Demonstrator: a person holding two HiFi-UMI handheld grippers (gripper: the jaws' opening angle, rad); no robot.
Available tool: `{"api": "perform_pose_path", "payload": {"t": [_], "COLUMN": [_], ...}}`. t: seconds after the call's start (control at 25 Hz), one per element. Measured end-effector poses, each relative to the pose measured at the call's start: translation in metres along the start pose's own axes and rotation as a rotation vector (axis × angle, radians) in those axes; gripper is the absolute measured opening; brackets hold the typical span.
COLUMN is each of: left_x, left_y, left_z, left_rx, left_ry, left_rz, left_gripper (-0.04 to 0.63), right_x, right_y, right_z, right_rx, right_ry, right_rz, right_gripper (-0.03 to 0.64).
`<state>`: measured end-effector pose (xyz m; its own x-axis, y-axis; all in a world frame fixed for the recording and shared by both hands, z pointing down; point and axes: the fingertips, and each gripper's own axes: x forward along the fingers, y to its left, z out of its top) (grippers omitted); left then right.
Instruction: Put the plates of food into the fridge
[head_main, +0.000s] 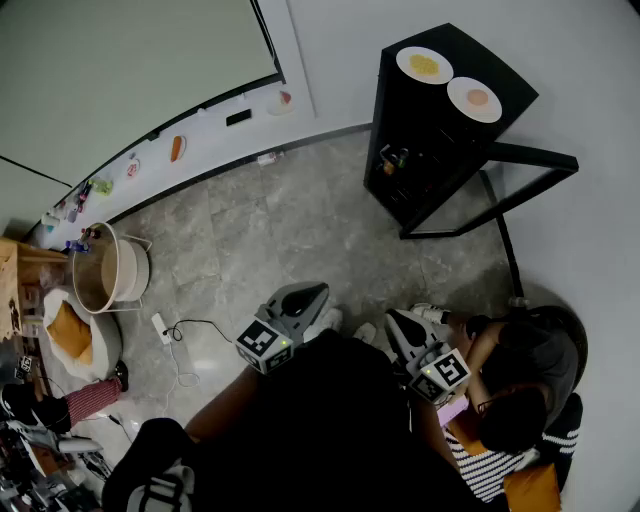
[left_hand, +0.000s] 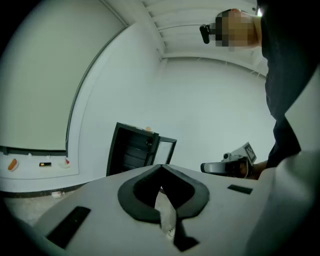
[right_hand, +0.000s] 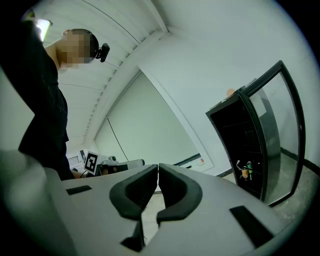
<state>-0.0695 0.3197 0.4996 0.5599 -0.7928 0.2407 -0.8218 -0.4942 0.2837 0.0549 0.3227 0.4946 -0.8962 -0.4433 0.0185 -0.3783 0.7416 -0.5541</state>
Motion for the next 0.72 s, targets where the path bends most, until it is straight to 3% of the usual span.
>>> {"api": "perform_pose_path", "payload": {"t": [0.16,0.28,0.52,0.72], "left_x": [-0.002,-0.001,0.004,0.002], "left_y": [-0.017,-0.028,-0.045,-0.055], "left_z": [0.001,0.007,0.013,0.008], "left_rx": [0.019,0.014,0.053,0.026], "left_ry": [0.010,0.001,-0.018,-0.033], "left_rz": [-0.060,-0.046,-0.011,0.017], "left_gripper": [0.023,0.023,0.023,0.023], "right_x": [-0.011,-0.019,-0.034,-0.051], "right_y": [0.001,0.001,0.000,-0.004], "right_z": [-0.002,0.003,0.009,0.013], "right_rx": [0.010,0.026,-0.069,-0.012], "right_ry": [-0.007,-0.030,-0.028,-0.088], "right_rz": [-0.003,-0.006,0.035,0.066], "right_gripper": [0.026,0.026,0.028,0.027]}}
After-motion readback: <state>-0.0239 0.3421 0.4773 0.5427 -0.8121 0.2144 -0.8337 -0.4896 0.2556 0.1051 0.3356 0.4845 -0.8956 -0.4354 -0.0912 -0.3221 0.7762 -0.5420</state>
